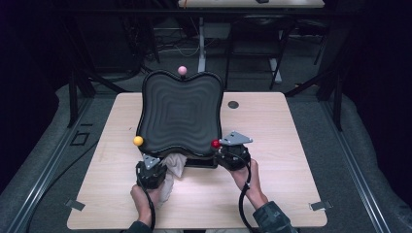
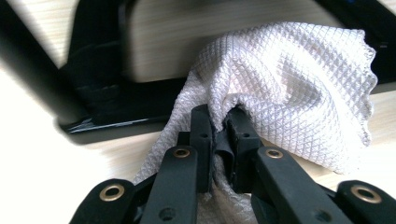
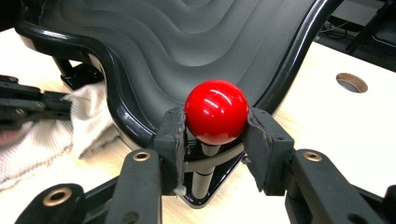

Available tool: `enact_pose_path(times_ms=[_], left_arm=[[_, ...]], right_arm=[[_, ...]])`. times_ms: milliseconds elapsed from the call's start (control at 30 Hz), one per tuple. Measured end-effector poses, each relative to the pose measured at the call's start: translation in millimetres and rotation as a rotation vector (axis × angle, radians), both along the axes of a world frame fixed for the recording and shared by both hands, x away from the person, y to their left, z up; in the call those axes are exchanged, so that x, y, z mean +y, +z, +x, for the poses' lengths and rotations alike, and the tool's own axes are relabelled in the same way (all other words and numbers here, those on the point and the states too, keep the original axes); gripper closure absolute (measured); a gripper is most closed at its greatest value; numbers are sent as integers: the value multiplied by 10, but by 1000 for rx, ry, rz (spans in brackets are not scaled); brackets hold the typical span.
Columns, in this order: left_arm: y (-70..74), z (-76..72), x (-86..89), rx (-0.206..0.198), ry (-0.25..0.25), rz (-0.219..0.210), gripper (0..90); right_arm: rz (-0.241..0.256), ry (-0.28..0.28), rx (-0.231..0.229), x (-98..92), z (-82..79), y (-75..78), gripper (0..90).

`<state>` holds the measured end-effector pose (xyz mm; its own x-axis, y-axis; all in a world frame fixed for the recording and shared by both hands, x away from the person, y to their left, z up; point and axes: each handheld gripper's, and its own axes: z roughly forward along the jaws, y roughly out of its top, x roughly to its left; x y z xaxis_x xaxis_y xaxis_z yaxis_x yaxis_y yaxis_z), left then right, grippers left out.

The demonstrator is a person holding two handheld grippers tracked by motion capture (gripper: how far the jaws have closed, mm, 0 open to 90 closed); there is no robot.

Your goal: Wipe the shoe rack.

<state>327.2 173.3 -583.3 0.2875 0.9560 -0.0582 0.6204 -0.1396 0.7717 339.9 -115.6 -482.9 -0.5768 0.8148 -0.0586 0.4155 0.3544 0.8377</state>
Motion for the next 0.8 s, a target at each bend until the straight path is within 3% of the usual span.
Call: enact_pose_path(times_ms=[367, 633, 800], left_arm=[[15, 72, 357, 15, 107, -18, 829], [20, 65, 338, 19, 98, -17, 830], [17, 53, 307, 19, 84, -16, 830]], right_arm=[[-16, -3, 14, 4, 8, -23, 606], [-37, -17, -6, 22, -5, -32, 607], [-34, 6, -16, 16, 0, -18, 583]])
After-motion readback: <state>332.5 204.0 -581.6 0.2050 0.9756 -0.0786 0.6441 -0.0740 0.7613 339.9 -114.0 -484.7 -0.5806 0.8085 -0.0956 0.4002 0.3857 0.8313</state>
